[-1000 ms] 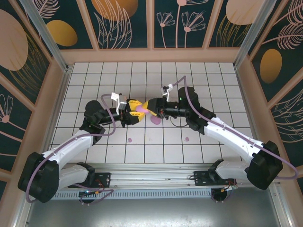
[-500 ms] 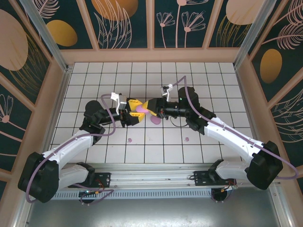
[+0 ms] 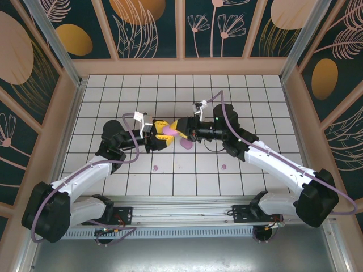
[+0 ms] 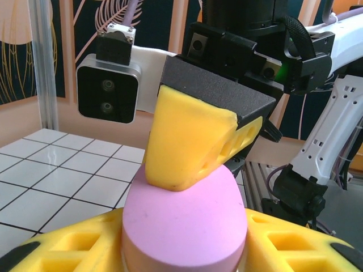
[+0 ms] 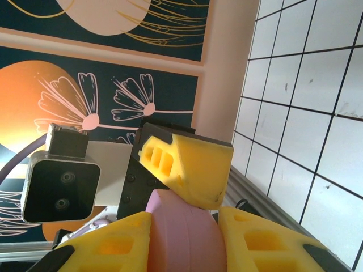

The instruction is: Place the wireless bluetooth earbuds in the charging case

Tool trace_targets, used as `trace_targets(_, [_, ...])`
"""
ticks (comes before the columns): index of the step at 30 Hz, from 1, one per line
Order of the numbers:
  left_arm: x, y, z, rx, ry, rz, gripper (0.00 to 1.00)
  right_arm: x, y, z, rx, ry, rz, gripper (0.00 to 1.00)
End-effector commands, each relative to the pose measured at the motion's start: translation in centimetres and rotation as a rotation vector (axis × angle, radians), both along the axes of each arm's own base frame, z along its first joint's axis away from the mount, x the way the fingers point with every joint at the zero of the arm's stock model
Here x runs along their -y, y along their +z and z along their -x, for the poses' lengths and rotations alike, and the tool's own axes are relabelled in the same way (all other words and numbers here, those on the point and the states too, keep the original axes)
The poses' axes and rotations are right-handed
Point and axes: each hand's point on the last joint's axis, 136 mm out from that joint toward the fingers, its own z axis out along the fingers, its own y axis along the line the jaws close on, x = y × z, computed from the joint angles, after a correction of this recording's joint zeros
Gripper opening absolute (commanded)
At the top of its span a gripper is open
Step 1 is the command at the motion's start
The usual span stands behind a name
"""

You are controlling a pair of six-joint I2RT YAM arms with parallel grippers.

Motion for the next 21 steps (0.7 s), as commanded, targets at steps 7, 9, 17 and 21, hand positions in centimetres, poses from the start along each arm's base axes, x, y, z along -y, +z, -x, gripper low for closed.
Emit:
trace_targets(7, [0.2, 0.8, 0.2, 0.034, -0.023, 0.012, 0.38, 0.2, 2.0, 0.7, 0.045, 0.016, -0.055, 0.06])
trace_targets(9, [0.2, 1.0, 0.3, 0.038, -0.024, 0.016, 0.31, 0.2, 1.8, 0.7, 0.042, 0.015, -0.051, 0.09])
trace_targets(17, [0.1, 1.6, 0.6, 0.057, -0.025, 0.010, 0.14, 2.1, 3.0, -0.1, 0.204, -0.077, 0.048, 0.61])
trace_targets(21, [-0.1, 1.6, 0.9, 0.072, -0.023, -0.016, 0.13, 5.4, 6.2, -0.2, 0.446, -0.204, 0.131, 0.63])
